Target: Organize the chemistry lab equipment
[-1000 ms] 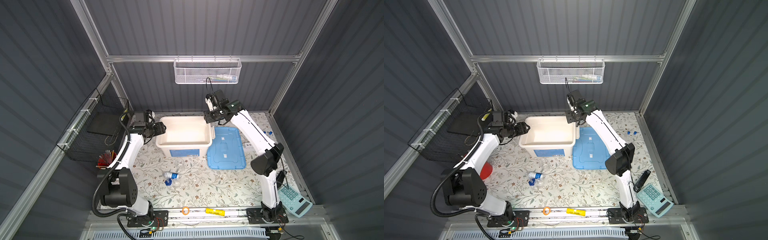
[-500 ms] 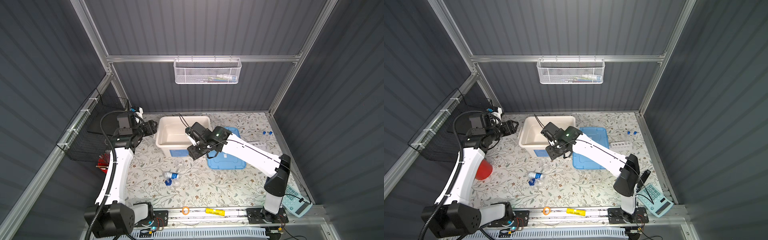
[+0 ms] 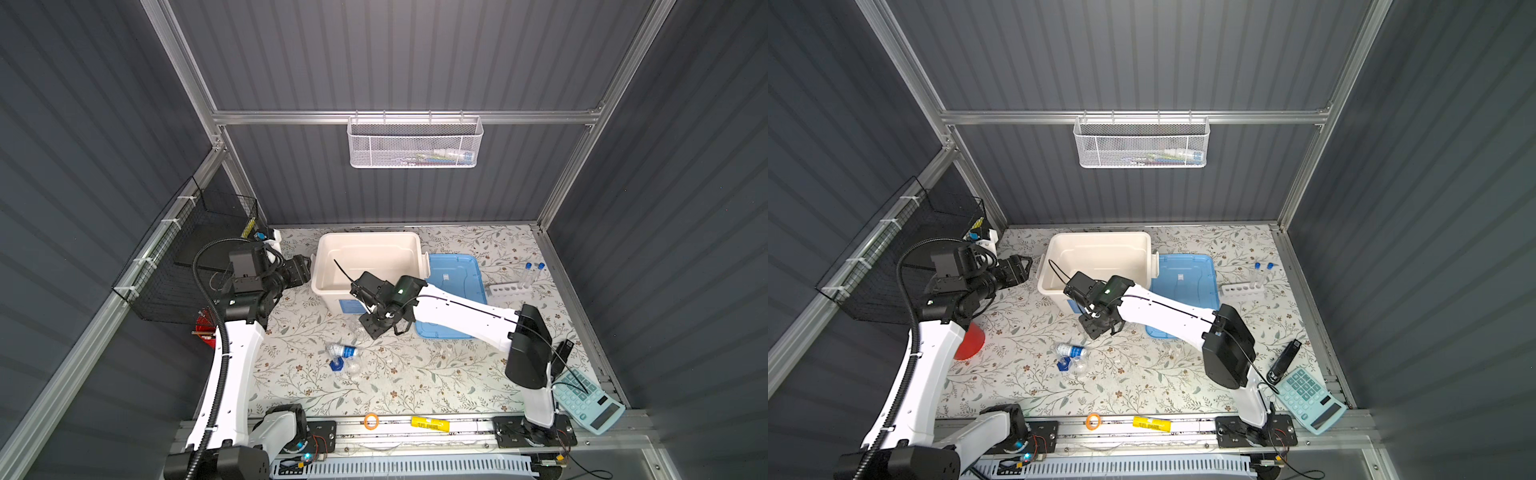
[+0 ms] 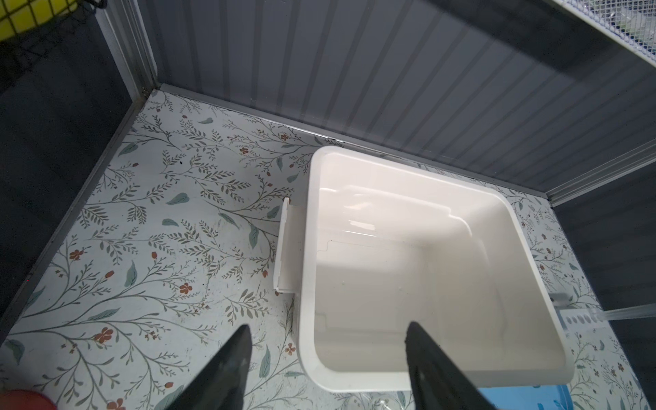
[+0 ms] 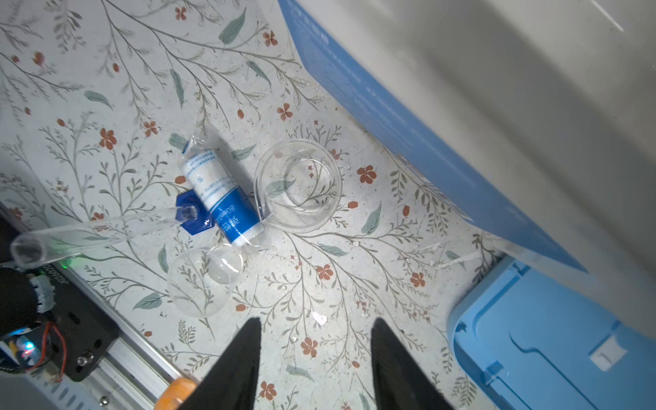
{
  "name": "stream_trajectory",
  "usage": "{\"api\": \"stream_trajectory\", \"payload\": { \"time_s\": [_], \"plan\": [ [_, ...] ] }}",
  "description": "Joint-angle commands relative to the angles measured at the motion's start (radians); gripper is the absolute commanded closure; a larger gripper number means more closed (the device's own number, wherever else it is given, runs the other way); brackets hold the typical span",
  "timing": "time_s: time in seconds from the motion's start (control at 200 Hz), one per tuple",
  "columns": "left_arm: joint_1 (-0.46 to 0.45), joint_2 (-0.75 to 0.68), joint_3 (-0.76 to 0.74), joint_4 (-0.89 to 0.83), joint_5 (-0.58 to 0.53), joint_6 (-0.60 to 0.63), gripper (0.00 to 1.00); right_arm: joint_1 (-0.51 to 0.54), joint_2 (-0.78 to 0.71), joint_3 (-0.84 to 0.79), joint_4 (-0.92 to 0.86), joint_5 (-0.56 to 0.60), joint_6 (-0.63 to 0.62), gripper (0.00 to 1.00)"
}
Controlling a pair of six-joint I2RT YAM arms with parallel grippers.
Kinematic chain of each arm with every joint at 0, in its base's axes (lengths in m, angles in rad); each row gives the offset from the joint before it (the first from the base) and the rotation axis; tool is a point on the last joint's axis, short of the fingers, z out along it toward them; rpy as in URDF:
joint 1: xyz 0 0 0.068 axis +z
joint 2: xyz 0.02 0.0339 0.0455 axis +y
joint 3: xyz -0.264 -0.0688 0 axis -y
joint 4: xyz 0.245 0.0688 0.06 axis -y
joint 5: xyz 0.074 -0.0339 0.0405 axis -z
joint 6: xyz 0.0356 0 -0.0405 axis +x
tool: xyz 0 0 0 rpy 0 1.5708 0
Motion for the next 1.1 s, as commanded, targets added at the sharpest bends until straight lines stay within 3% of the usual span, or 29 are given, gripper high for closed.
{"api": "stream_trajectory", "payload": {
  "time_s": [0.0,0.345,0.515,1.096],
  "plan": [
    [0.007,-0.017,-0.012,-0.021,-0.018,-0.003,0.31,0.004,0.034,0.045,-0.001,0.04,-0.089,0.49],
    [0.01,-0.027,-0.023,-0.032,-0.042,0.005,0.32,0.021,0.06,0.092,0.033,0.005,-0.156,0.51],
    [0.097,-0.035,-0.053,-0.027,0.022,-0.009,0.32,0.045,0.079,0.1,0.066,-0.039,-0.164,0.53],
    [0.141,-0.075,-0.038,-0.037,-0.041,-0.004,0.32,0.055,0.237,0.28,0.003,0.007,-0.236,0.58]
  ]
}}
